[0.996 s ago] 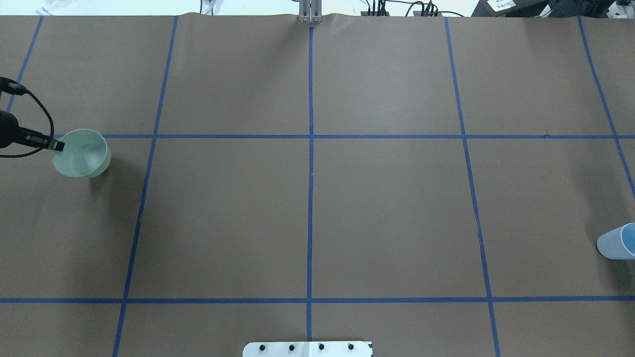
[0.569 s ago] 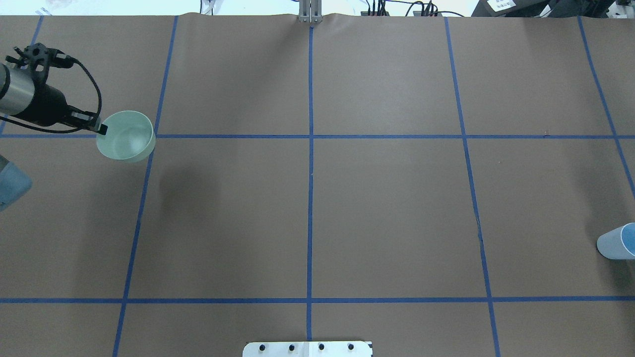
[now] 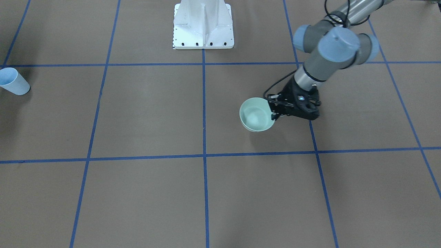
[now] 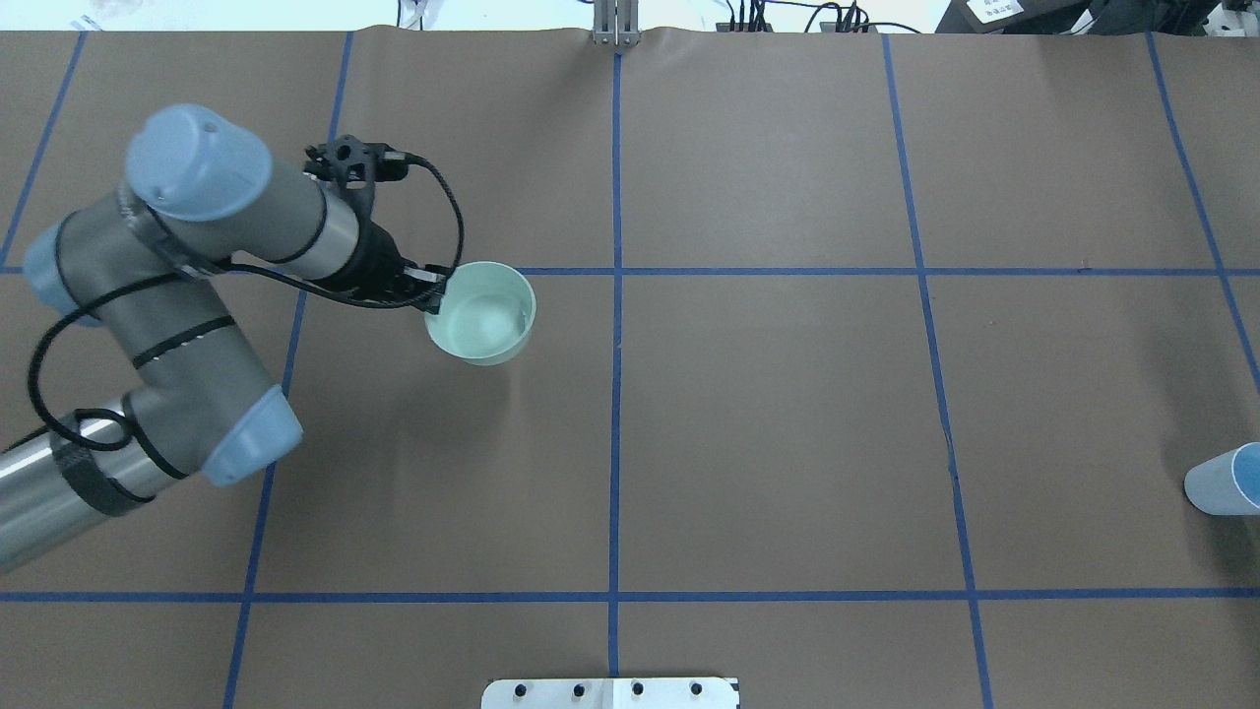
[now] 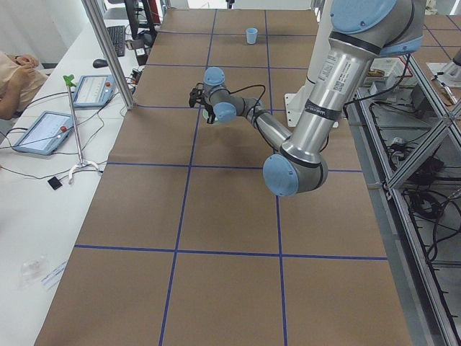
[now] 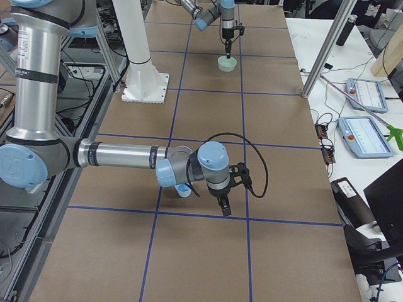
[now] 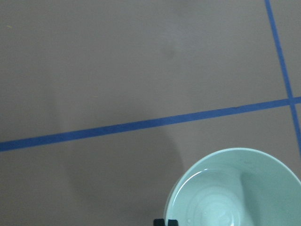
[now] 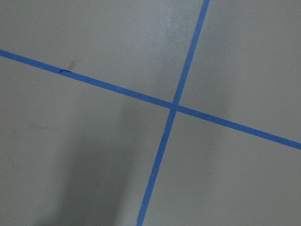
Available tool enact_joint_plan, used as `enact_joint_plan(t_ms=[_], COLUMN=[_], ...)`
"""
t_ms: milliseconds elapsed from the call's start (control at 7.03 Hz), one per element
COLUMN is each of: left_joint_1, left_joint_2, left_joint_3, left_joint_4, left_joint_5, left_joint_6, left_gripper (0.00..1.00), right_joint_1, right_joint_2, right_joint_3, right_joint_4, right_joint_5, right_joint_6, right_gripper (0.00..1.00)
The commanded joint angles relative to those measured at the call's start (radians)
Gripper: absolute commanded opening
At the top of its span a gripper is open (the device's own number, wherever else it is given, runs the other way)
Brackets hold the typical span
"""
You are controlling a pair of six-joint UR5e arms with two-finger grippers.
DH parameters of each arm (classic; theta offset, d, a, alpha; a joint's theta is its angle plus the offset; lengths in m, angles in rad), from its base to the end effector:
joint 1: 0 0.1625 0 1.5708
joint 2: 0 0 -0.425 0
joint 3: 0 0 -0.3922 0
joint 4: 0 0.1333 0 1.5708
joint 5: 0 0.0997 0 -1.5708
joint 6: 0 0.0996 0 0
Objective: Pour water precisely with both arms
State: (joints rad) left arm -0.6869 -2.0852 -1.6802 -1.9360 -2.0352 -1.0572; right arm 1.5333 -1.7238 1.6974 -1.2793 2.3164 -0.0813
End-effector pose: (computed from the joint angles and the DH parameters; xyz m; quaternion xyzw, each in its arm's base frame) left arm 0.4515 -0.4850 0.2690 0.0937 0.4955 0.0347 0.8628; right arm 0.0491 -0.4448 0.6374 0.1310 -0.3582 -0.1029 0.9187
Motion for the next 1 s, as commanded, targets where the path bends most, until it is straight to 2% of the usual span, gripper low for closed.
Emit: enact_joint_plan(t_ms=[0,142,427,569,854], left_joint_1=[0.139,0.173,0.176,0.176,0.176], left_joint_2=[-0.161,-0.212,-0.21,-0.208,-0.208], left_joint_3=[0.09,0.155,0.172,0.178,0.179], left_joint_4=[0.054,0.051,0.046,0.045,0.043], left_joint_5=[0.126,0.159,0.161,0.161,0.177], left_joint_6=[-0.108,-0.119,-0.116,-0.115,-0.115], left_gripper=[0.0,0.0,0.0,0.16,1.0], right_joint_1=[0.001,0.001,-0.001,0.001,0.001], right_joint_2=[0.0,0.0,0.001,0.001,0.001], right_joint_3=[-0.001,0.001,0.001,0.001,0.002], right_joint_4=[0.0,0.0,0.0,0.0,0.0], right_joint_5=[0.001,0.001,0.001,0.001,0.002], right_joint_6=[0.0,0.002,0.002,0.002,0.002], right_gripper=[1.0,1.0,1.0,1.0,1.0])
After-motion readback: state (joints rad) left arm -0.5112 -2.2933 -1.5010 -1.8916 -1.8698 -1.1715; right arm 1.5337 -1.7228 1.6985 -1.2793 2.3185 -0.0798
